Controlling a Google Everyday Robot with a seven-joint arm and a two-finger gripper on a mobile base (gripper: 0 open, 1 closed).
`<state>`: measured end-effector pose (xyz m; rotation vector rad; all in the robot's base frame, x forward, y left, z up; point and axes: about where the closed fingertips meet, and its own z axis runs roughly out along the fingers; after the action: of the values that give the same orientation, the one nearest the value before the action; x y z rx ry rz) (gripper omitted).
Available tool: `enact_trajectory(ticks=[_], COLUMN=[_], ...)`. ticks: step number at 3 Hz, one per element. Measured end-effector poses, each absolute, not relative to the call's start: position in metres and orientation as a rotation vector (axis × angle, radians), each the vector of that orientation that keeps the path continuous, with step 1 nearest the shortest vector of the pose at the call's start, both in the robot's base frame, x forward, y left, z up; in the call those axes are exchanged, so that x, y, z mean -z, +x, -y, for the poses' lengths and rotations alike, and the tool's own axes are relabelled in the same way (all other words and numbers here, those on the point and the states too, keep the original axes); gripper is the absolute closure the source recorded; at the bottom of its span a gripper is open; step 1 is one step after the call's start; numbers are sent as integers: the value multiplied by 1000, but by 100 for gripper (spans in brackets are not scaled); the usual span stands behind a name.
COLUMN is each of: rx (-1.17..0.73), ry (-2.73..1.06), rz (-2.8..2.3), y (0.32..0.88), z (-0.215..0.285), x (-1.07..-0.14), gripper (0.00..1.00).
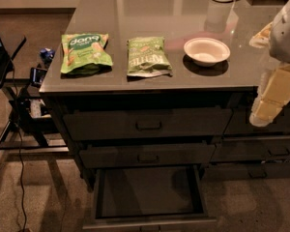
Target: Place green jalapeno chip bag into bottom drawer
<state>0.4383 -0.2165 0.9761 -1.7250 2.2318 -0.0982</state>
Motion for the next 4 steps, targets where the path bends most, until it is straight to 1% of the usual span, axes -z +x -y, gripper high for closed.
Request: enact_trajectory(ticks=[1, 2, 4], rx=[102, 80, -10], ry=[-1733, -1756, -1851], rz=[-2217, -2211, -2149], y=[447, 472, 548], z=[210, 198, 150], x=[-976, -970, -940], gripper=[0, 0, 0])
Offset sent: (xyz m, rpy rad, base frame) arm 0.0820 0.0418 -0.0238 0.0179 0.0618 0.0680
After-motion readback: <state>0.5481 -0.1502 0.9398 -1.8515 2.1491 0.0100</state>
